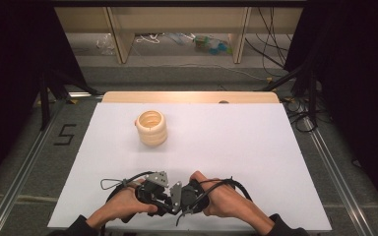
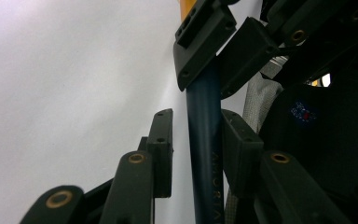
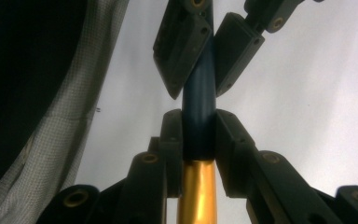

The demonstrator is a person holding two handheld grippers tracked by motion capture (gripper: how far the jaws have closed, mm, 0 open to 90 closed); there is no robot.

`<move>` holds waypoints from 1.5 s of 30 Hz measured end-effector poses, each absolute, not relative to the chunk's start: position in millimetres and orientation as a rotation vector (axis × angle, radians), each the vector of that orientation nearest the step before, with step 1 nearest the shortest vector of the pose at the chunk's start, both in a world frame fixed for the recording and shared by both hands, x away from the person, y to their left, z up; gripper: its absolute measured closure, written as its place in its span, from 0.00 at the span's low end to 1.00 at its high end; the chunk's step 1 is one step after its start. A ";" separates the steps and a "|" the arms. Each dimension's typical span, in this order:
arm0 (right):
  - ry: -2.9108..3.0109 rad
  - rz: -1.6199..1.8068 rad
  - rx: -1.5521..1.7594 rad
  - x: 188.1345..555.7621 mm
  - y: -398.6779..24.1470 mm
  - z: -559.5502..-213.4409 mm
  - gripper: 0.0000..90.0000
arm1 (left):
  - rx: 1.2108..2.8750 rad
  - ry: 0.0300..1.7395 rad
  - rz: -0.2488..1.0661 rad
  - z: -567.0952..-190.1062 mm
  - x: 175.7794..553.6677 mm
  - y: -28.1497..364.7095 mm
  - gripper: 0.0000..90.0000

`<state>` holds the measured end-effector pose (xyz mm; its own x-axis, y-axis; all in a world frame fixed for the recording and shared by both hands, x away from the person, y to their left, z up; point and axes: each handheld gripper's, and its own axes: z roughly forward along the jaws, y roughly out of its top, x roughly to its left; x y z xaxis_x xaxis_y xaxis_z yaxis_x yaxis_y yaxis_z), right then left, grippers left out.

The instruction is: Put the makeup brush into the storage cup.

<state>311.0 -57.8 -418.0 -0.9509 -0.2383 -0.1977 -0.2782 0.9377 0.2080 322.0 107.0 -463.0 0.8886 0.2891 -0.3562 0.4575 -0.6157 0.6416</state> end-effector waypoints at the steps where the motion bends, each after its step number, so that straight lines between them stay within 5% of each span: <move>1: 2.926 0.346 -0.417 311.8 -57.8 -417.7 0.83 | 2.274 0.516 -0.281 -463.3 322.8 107.0 0.76; 45: 2.912 0.348 -0.491 312.0 -58.6 -418.8 0.82 | 2.257 0.548 -0.313 -464.1 320.5 103.8 0.85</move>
